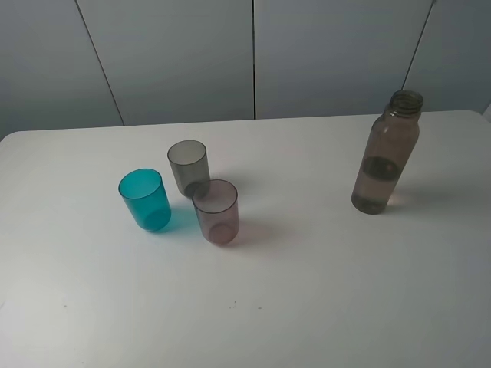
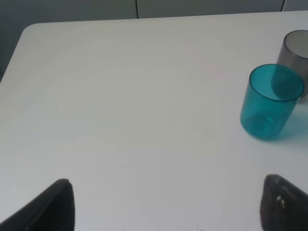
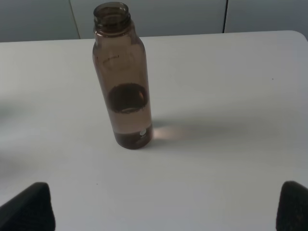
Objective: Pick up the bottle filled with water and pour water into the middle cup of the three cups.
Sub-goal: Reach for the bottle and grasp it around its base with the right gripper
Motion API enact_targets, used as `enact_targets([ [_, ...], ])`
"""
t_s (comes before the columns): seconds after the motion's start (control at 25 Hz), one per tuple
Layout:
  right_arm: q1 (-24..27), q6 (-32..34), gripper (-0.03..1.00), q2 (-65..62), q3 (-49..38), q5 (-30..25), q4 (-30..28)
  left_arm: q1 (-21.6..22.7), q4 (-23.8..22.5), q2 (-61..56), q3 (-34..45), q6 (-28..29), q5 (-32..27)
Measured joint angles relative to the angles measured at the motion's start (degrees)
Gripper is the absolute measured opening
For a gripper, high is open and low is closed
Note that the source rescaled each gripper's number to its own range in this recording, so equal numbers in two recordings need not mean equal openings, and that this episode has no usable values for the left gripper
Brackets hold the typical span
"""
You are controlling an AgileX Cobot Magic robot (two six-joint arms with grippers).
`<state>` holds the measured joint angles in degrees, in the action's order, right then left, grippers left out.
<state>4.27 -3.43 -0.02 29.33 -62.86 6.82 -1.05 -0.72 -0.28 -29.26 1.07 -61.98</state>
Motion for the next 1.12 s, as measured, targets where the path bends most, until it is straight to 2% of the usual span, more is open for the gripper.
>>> enact_targets([
  [1.12,0.0,0.0,1.0,0.0,0.0,0.0,0.0,0.0,0.0,0.0,0.0,0.0,0.0],
])
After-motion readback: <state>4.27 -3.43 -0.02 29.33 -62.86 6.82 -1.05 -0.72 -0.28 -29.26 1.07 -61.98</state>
